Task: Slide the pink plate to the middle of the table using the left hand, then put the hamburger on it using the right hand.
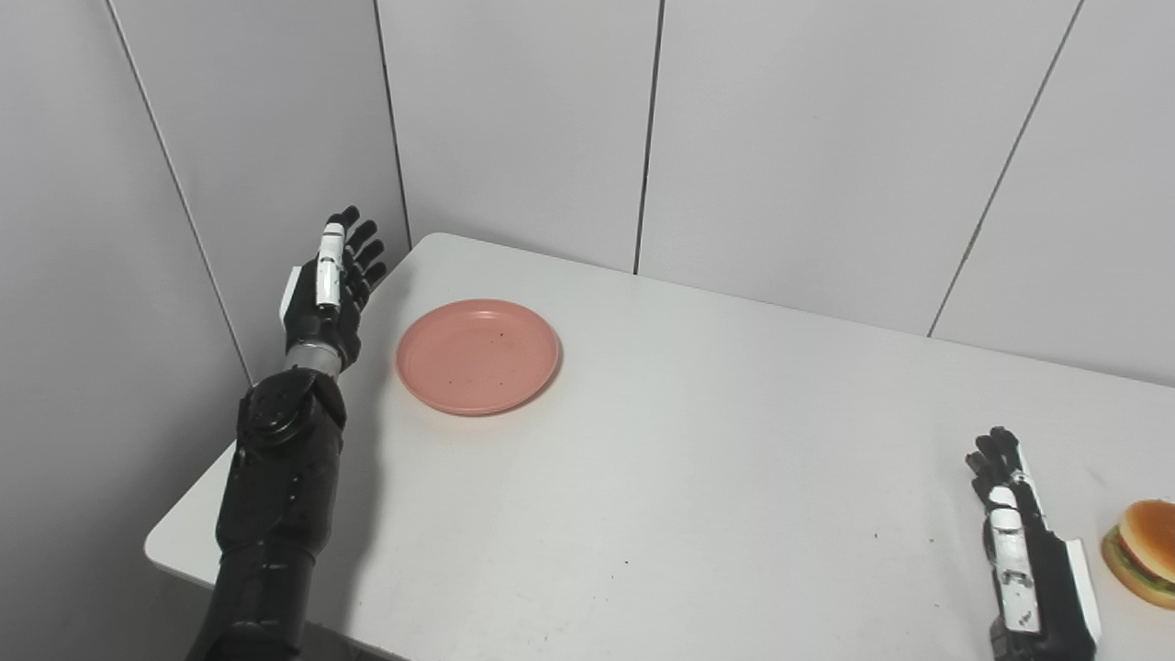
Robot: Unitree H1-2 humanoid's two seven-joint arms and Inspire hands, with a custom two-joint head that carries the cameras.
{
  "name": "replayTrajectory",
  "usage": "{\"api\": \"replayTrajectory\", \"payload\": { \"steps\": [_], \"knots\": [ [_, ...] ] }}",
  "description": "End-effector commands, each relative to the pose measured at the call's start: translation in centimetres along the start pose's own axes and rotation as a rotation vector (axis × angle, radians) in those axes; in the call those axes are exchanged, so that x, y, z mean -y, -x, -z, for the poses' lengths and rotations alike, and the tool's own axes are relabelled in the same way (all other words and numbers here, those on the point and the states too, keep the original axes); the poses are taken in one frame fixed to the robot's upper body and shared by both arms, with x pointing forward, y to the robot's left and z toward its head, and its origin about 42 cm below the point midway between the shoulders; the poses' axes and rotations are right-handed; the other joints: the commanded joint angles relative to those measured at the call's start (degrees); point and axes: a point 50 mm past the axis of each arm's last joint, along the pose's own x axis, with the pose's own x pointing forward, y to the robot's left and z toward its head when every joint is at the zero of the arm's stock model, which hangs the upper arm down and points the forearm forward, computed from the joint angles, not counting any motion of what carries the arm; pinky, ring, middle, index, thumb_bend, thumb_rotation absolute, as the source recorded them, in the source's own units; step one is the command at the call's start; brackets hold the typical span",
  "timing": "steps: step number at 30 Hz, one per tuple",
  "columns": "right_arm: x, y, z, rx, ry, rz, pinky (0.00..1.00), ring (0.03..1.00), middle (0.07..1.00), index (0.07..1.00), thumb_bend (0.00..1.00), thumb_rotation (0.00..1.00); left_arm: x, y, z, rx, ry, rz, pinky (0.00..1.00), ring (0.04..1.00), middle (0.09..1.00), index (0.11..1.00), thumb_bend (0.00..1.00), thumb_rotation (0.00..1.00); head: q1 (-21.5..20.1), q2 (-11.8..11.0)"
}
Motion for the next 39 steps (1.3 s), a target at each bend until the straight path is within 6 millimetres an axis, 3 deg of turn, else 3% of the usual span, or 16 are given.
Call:
{"api": "replayTrajectory", "payload": {
  "steps": [1,23,31,39],
  "knots": [
    [0.2,4.0,3.5,-0.134,-0.005,0.019,1.00,0.955,0.961,0.966,0.06,1.00,0.3,-1.4,-2.8,0.101,-0.007,0.013,0.94,0.922,0.923,0.916,0.33,1.00,0.1,0.0],
    [0.3,4.1,3.4,-0.129,0.020,0.024,0.99,0.946,0.949,0.952,0.06,1.00,-1.8,-2.6,2.4,-0.035,-0.038,-0.006,0.94,0.929,0.937,0.922,0.36,1.00,-0.1,0.8],
    [0.2,4.1,3.3,-0.127,0.016,0.023,0.99,0.947,0.950,0.954,0.05,1.00,-0.5,-2.3,3.8,-0.078,-0.011,0.023,0.96,0.936,0.943,0.935,0.36,1.00,-0.4,1.1],
    [0.1,4.2,3.2,-0.137,0.028,0.018,1.00,0.949,0.954,0.962,0.12,1.00,2.1,-1.4,5.0,-0.107,-0.034,0.071,0.93,0.914,0.922,0.919,0.35,1.00,-0.8,1.6]
  ]
}}
